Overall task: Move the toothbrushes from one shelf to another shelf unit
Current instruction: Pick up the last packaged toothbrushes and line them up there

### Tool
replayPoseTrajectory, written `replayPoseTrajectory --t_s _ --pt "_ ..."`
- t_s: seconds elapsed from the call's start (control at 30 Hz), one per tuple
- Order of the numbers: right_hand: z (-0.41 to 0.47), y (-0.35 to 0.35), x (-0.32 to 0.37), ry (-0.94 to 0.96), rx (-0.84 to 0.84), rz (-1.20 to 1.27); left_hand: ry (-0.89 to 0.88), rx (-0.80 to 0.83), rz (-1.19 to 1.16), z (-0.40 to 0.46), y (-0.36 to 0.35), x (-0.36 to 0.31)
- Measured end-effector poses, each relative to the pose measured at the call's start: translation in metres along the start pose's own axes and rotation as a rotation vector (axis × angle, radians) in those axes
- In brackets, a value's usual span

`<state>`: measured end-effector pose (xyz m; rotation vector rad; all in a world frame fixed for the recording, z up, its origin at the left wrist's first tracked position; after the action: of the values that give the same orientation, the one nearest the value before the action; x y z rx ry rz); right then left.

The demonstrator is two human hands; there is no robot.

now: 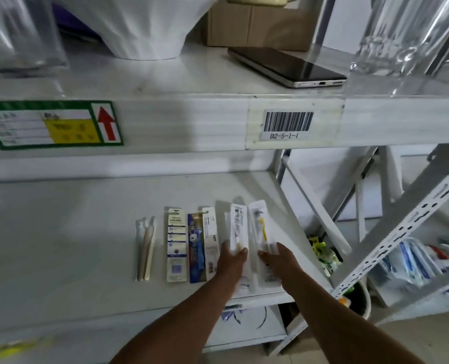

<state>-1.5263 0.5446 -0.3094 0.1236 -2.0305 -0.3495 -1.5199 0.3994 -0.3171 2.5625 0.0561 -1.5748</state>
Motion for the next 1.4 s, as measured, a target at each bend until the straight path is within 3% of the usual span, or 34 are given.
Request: replayPoseTrajectory --t_s 0.2,0.43,0.5,0.67,0.93,1.23,1.4 --pt "0.037 0.017 -0.011 0.006 0.004 -0.105 -0.040 -0.033 0.116 0.025 -0.035 0.002" --pt "0.053 0.009 -0.014 0.058 -0.031 -0.373 -0.132 -0.211 0.311 0.032 -0.059 0.000" --pt "0.057 0.008 -0.015 0.093 -0.079 -0.475 -0.176 -0.273 0.441 0.031 -0.060 0.001" --pt "0.061 0.012 -0.024 0.111 -0.086 -0.422 -0.176 -0.368 0.713 0.033 -0.051 0.009" --pt "0.056 0.009 -0.020 0.132 -0.094 -0.515 -0.149 -0.328 0.684 0.041 -0.052 0.010" --pt "0.054 0.005 -0.022 0.160 -0.096 -0.614 -0.308 -0.376 0.339 0.033 -0.049 0.016" --pt "0.051 0.004 -0.022 0.159 -0.091 -0.662 -0.276 -0.298 0.374 0.029 -0.060 0.015"
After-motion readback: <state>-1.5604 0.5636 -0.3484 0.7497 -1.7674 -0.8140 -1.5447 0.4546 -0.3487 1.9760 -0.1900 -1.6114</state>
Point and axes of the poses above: each hand's wrist, its own z-axis towards the middle knuckle, its own y-axis out of the back of the hand, x = y × z, the point moved 1 cm from there along z, towards the middle knuckle, and after that the axes turned 1 degree about -y, right-handed, at the moved point
